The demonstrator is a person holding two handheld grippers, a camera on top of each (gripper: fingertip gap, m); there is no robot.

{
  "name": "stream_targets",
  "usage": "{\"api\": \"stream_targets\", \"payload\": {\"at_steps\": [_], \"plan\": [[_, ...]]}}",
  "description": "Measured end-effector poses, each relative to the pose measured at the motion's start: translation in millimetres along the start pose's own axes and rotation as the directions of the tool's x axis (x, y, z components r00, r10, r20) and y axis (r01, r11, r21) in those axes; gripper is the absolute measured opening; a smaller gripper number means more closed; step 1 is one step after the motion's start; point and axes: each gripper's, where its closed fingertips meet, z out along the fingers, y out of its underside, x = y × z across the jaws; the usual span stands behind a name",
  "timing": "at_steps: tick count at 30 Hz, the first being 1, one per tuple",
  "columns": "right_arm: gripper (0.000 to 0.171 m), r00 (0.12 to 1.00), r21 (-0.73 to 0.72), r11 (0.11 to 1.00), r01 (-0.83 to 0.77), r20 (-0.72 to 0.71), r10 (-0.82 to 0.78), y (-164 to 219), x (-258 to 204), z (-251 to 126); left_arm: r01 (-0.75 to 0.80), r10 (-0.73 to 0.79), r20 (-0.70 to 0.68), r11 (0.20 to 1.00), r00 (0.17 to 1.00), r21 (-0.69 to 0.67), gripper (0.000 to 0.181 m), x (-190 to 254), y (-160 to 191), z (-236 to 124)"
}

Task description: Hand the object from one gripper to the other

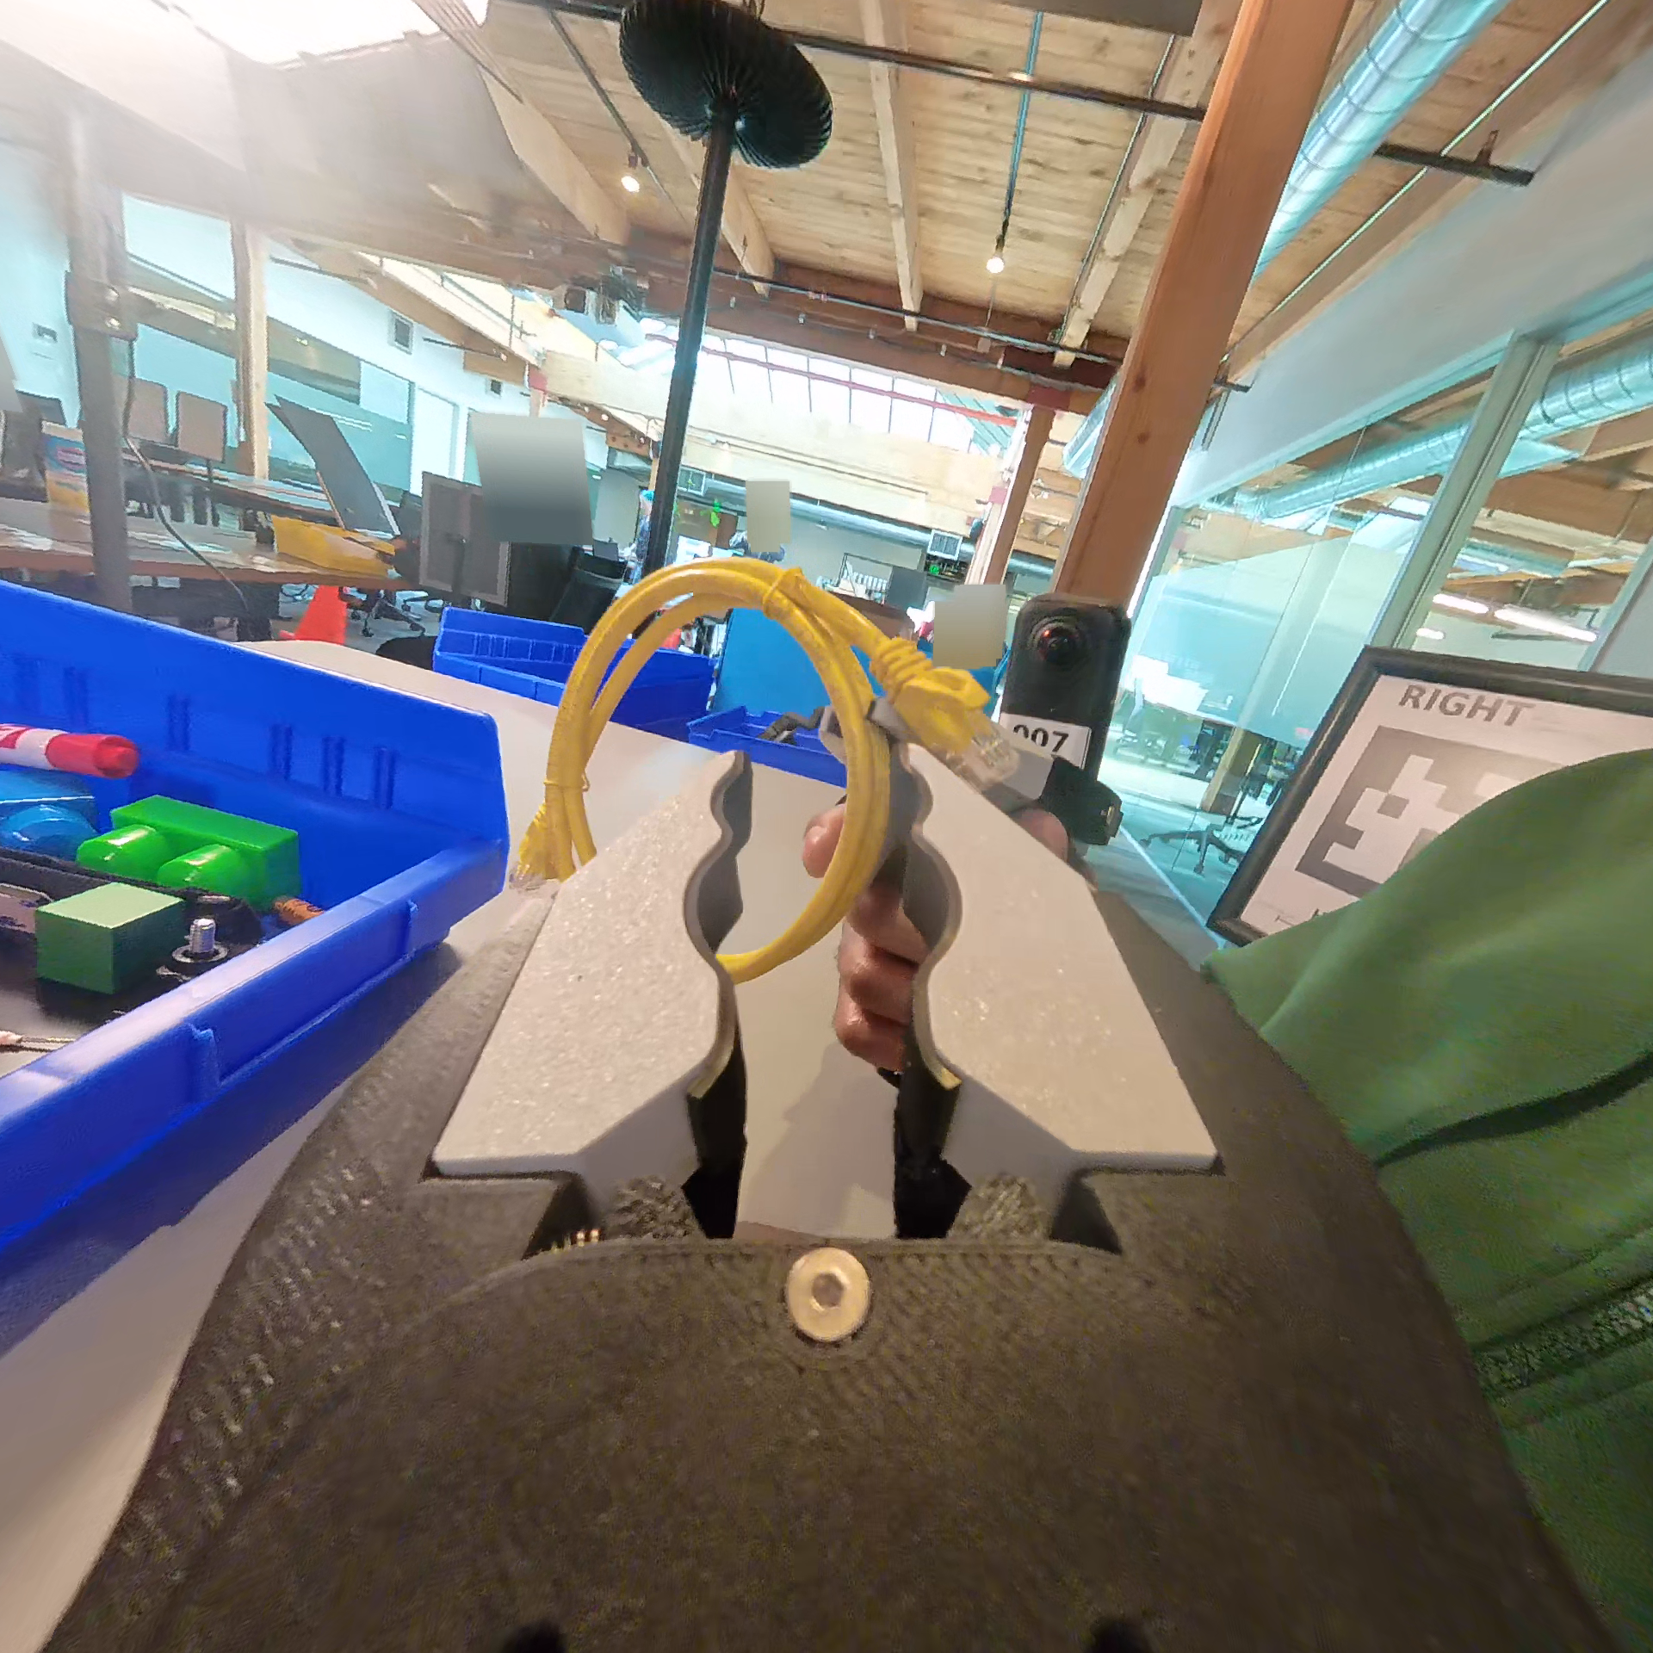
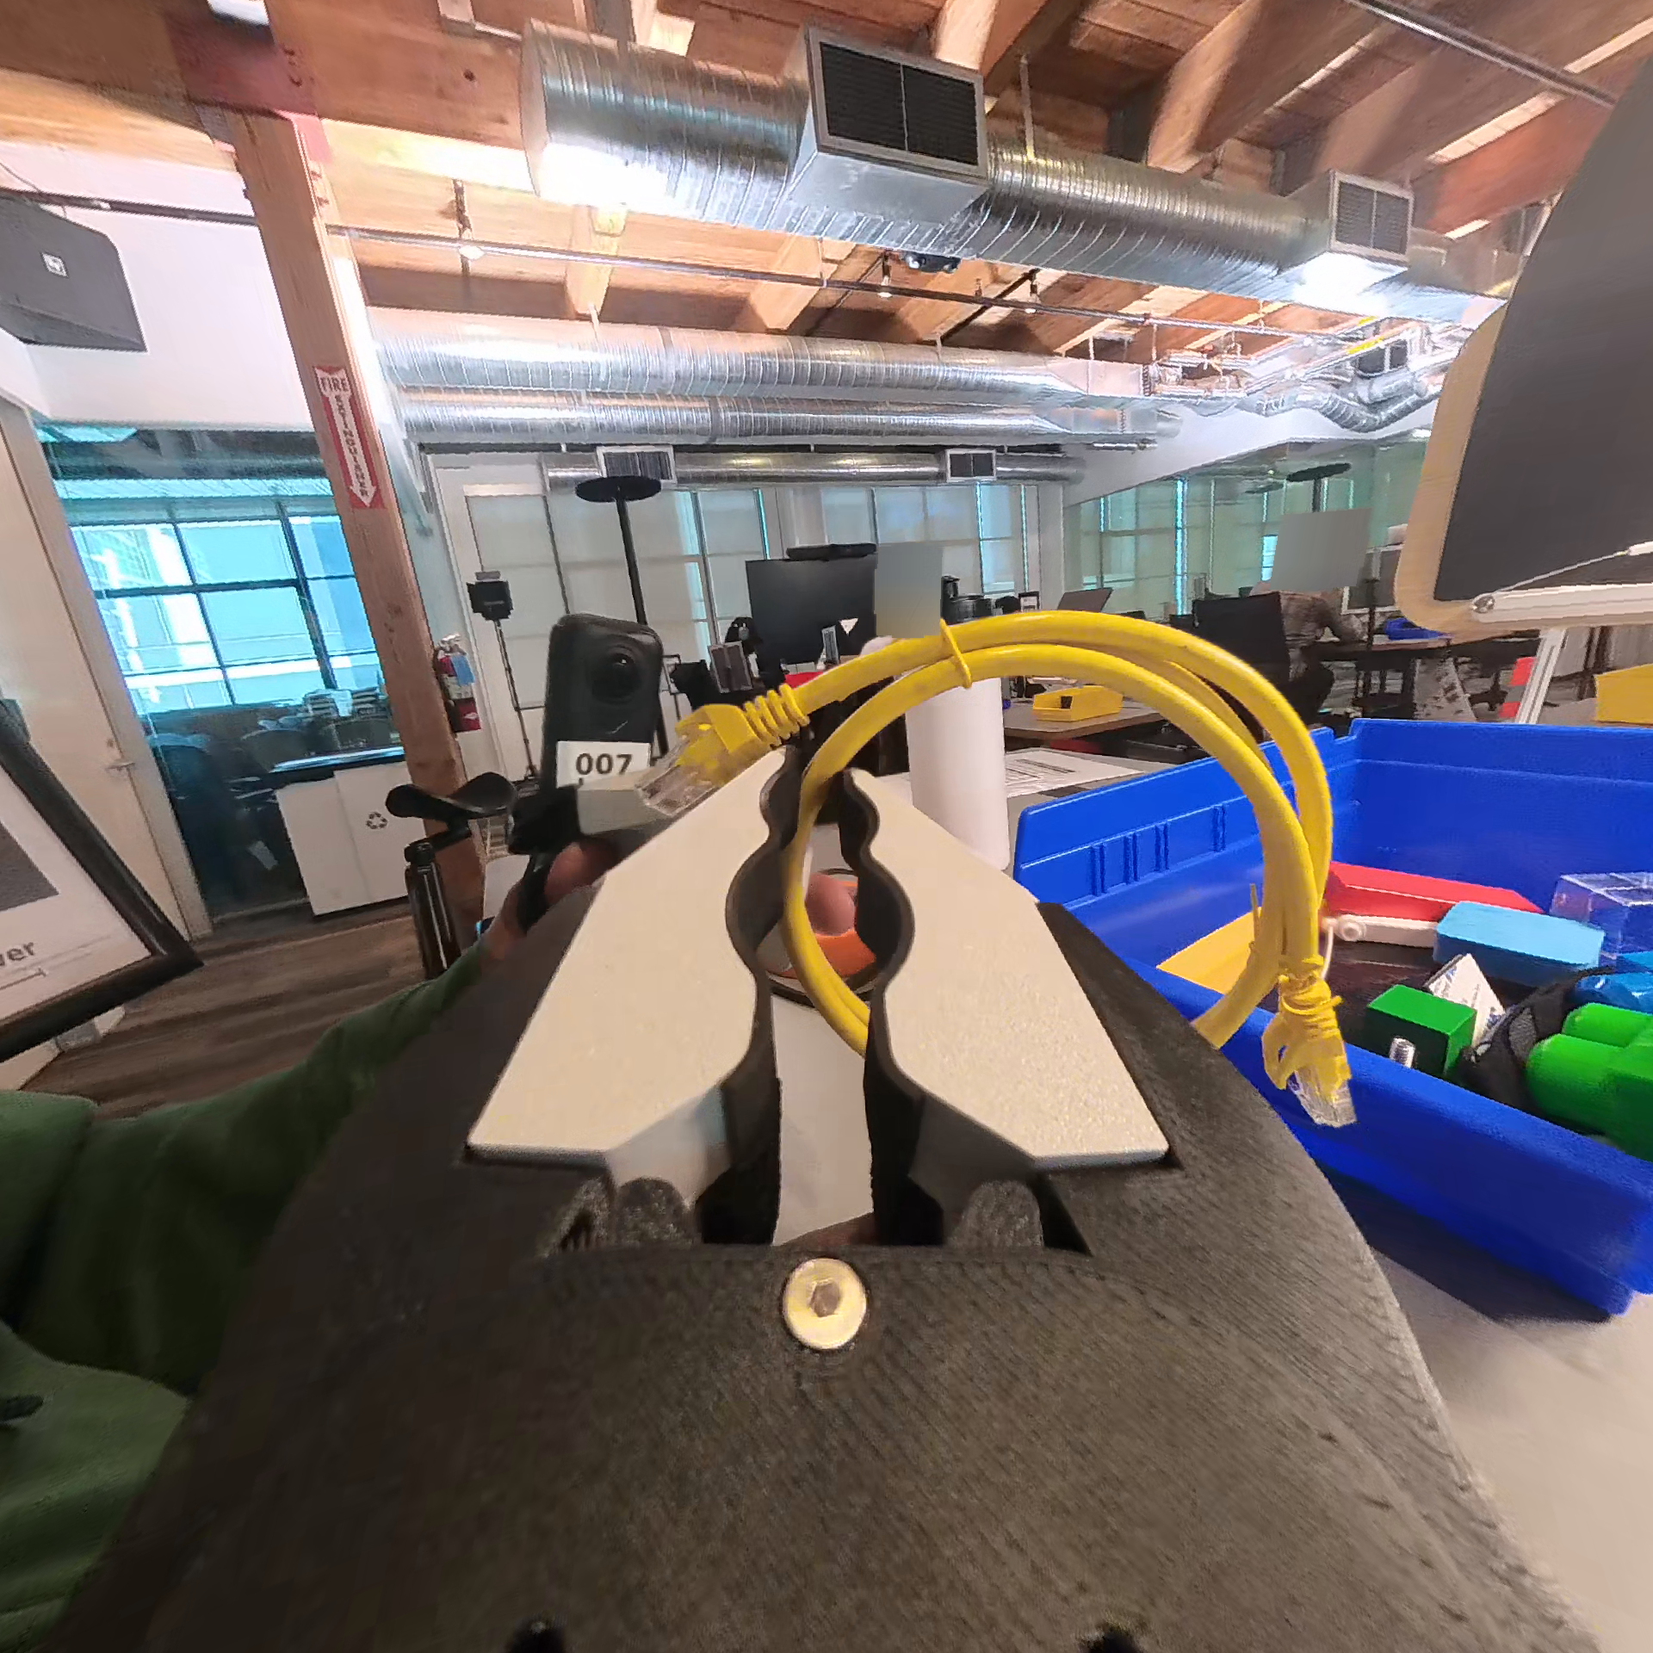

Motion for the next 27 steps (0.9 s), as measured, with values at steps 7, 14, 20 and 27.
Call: {"api": "stream_targets", "payload": {"at_steps": [7,14,20,27], "plan": [[0.007,0.999,0.014,0.999,-0.049,0.021,0.049,-1.9,0.0,1.8,-0.038,0.038,-0.001,0.998,0.999,-0.044,0.035,3.2,8.2,2.9],[0.008,0.998,0.000,0.999,-0.044,0.046,0.044,1.5,-5.3,3.5,-0.082,0.081,-0.013,0.992,0.997,-0.099,0.031,7.3,18.0,5.5],[0.011,0.998,-0.023,0.999,-0.047,0.045,0.048,5.5,-6.2,5.6,-0.136,0.128,-0.069,0.984,0.989,-0.116,0.007,17.8,20.0,4.0],[0.017,0.998,-0.021,0.999,-0.050,0.031,0.051,4.4,-3.6,6.1,-0.099,0.097,-0.047,0.993,0.994,-0.059,0.007,12.0,7.4,-0.5]]}}
